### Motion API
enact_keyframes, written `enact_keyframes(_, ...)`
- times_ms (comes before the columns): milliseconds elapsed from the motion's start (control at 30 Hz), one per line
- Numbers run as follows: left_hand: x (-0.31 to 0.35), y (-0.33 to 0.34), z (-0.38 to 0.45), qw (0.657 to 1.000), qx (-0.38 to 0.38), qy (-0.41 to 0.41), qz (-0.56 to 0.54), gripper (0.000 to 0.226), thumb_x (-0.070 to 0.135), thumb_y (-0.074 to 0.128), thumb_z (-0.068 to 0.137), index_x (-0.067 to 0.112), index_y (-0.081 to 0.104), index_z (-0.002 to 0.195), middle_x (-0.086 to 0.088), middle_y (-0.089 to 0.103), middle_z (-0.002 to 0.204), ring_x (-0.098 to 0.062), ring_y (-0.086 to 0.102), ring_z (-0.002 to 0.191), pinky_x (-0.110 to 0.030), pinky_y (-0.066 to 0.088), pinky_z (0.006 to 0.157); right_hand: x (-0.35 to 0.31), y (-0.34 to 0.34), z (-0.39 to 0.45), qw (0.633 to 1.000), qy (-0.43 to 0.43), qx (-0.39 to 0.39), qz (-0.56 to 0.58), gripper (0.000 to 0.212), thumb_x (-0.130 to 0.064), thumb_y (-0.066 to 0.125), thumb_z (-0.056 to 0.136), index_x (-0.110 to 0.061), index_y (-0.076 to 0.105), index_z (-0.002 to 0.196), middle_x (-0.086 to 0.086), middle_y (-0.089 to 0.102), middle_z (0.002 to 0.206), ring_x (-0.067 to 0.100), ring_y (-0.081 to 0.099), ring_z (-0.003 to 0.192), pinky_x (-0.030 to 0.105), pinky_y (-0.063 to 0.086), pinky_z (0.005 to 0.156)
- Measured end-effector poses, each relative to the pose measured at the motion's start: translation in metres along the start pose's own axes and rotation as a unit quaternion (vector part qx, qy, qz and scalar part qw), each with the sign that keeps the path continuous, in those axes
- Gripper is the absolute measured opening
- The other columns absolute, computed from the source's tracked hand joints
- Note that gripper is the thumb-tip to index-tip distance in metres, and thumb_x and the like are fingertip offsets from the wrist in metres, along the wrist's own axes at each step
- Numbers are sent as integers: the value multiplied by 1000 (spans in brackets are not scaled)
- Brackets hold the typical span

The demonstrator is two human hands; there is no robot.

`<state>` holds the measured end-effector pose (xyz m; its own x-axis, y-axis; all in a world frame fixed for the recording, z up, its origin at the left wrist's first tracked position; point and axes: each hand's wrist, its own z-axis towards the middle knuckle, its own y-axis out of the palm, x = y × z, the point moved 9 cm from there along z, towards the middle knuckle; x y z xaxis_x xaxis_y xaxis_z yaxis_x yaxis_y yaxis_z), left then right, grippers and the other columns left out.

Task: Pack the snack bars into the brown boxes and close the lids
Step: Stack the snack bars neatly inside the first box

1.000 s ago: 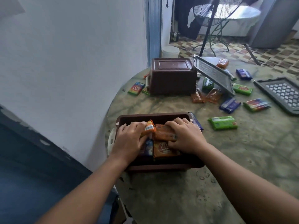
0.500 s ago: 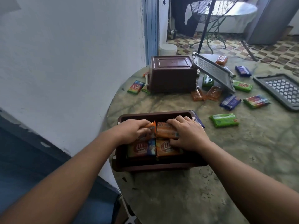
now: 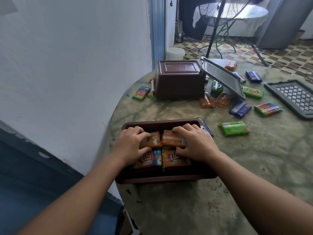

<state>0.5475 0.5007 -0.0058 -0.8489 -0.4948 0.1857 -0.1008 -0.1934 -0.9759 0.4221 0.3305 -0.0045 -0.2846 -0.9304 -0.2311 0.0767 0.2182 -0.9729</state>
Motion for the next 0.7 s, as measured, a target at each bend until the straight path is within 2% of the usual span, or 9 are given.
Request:
enact_keyframes(167, 4, 2, -3, 999, 1, 16, 35, 57, 58, 60, 92, 31, 57, 142, 6, 51, 137, -18, 41, 129, -40, 35, 110, -2, -3, -2, 1000, 5, 9, 12, 53, -67, 43, 89, -51, 49, 139, -11, 57, 125, 16, 53, 114, 40, 48, 93)
enact_keyframes(300, 5, 0, 0, 999, -2, 9, 31, 58, 58, 61, 91, 32, 56, 142, 5, 52, 134, -18, 44, 124, -40, 37, 107, -1, -8, -3, 993, 24, 26, 109, 43, -65, 35, 96, -49, 50, 133, -17, 57, 131, 16, 63, 108, 46, 54, 87)
enact_keyframes(367, 5, 0, -1, 1000, 0, 6, 28, 58, 57, 62, 90, 32, 56, 142, 5, 52, 134, -19, 45, 123, -40, 38, 106, 4, -12, -4, 985, 30, 55, 162, 37, -61, 37, 100, -42, 53, 128, -15, 62, 123, 19, 65, 104, 48, 55, 86)
enact_keyframes(433, 4, -1, -1, 1000, 1, 1, 25, 58, 57, 63, 89, 31, 57, 141, 5, 53, 133, -20, 47, 123, -40, 38, 105, 13, -17, 0, 969, 51, 73, 232, 24, -50, 46, 104, -37, 57, 122, -9, 69, 110, 18, 66, 101, 44, 55, 85)
enact_keyframes(500, 4, -1, -1, 1000, -1, 0, 26, 58, 57, 63, 89, 32, 56, 141, 5, 53, 132, -19, 47, 122, -40, 38, 105, 19, -17, 6, 957, 70, 49, 278, 17, -42, 50, 105, -36, 60, 118, -7, 70, 105, 16, 67, 97, 41, 56, 85)
enact_keyframes(600, 4, -2, 0, 1000, 1, -1, 22, 59, 58, 62, 89, 33, 55, 141, 6, 53, 132, -18, 46, 122, -39, 38, 105, 16, -14, 17, 963, 57, 4, 262, 20, -37, 50, 106, -33, 66, 118, -9, 70, 108, 12, 65, 99, 40, 55, 90)
enact_keyframes(700, 3, -1, -1, 1000, 0, -3, 19, 59, 59, 61, 89, 34, 54, 142, 6, 52, 133, -18, 45, 122, -38, 37, 105, 15, -11, 25, 971, 58, 2, 232, 25, -36, 49, 107, -30, 70, 118, -9, 71, 114, 14, 64, 106, 40, 52, 96)
